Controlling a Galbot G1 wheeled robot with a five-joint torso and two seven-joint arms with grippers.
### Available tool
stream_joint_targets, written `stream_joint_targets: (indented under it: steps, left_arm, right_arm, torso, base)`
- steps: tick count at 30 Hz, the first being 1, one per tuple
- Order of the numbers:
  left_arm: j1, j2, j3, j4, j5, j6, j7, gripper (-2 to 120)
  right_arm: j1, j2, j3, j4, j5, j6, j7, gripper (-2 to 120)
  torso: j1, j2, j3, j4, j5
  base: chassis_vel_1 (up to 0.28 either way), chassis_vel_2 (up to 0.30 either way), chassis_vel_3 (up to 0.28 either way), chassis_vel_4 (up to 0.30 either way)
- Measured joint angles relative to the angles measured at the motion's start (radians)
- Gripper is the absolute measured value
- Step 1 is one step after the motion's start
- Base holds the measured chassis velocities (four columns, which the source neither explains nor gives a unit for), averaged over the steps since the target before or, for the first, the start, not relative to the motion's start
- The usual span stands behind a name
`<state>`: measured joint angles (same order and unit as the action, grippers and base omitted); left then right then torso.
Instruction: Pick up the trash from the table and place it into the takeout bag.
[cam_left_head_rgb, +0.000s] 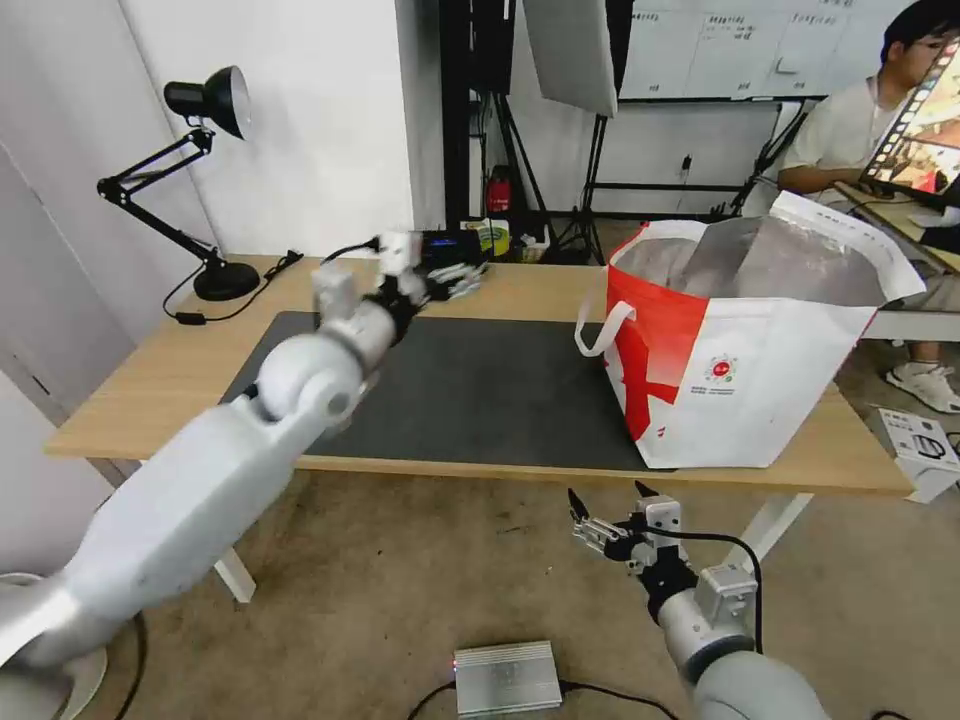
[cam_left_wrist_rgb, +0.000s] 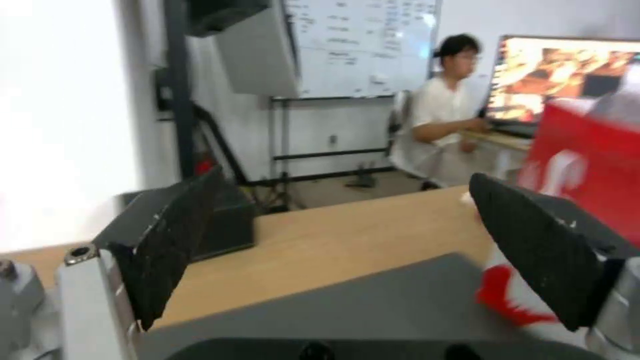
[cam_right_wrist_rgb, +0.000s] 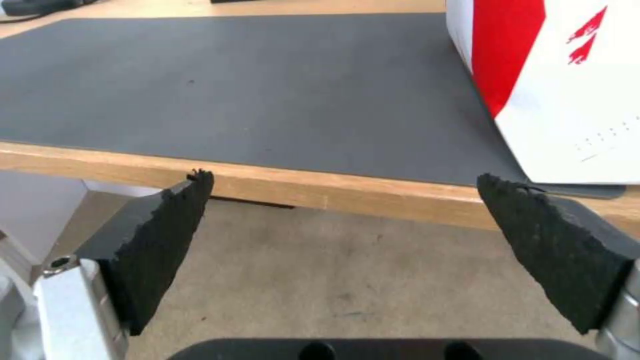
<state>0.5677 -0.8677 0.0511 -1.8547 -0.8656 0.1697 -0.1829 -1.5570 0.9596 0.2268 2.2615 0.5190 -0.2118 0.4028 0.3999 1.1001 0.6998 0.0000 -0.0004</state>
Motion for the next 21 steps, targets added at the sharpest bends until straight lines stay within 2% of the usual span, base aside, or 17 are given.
stream_joint_targets:
  steps: [1,3,4,7,15,17,18,20,21]
  left_arm:
    - [0.0,0.0,0.0,0.0,0.0,0.0,0.0,100]
    - [0.092,0.024,-0.068,-0.018,0.04,-0.031,0.005,100]
    - [0.092,0.024,-0.068,-0.018,0.04,-0.031,0.005,100]
    - [0.194,0.045,-0.146,-0.036,0.064,-0.065,0.017,100]
    - [0.304,0.069,-0.206,-0.046,0.104,-0.096,0.011,100]
    - [0.388,0.075,-0.261,-0.051,0.13,-0.109,-0.004,100]
    - [0.388,0.075,-0.261,-0.051,0.13,-0.109,-0.004,100]
    - [0.532,0.059,-0.371,-0.084,0.175,-0.111,-0.019,100]
    - [0.532,0.059,-0.371,-0.084,0.175,-0.111,-0.019,100]
  right_arm:
    - [0.0,0.0,0.0,0.0,0.0,0.0,0.0,100]
    - [0.0,0.0,0.0,0.0,0.0,0.0,0.0,100]
    - [0.0,0.0,0.0,0.0,0.0,0.0,0.0,100]
    - [0.0,0.0,0.0,0.0,0.0,0.0,0.0,100]
    - [0.0,0.0,0.0,0.0,0.0,0.0,0.0,100]
    - [0.0,0.0,0.0,0.0,0.0,0.0,0.0,100]
    - [0.0,0.0,0.0,0.0,0.0,0.0,0.0,100]
    - [0.0,0.0,0.0,0.0,0.0,0.0,0.0,100]
    - [0.0,0.0,0.0,0.0,0.0,0.0,0.0,100]
  torso:
    - [0.0,0.0,0.0,0.0,0.0]
    - [0.0,0.0,0.0,0.0,0.0002]
    - [0.0,0.0,0.0,0.0,0.0002]
    - [0.0,0.0,0.0,0.0002,0.0003]
    - [0.0,0.0,0.0,-0.0002,0.0004]
    - [0.0,0.0,0.0,0.0,0.0003]
    - [0.0,0.0,0.0,0.0,0.0003]
    - [0.0,0.0,0.0,0.0,0.0004]
    - [0.0,0.0,0.0,0.0,0.0004]
  base:
    - [0.0,0.0,0.0,0.0]
    - [0.0,0.0,0.0,0.0]
    - [0.0,0.0,0.0,0.0]
    - [0.0,0.0,0.0,0.0]
    - [0.0,0.0,0.0,0.0]
    - [0.0,0.0,0.0,0.0]
    - [0.0,0.0,0.0,0.0]
    - [0.0,0.0,0.0,0.0]
    - [0.0,0.0,0.0,0.0]
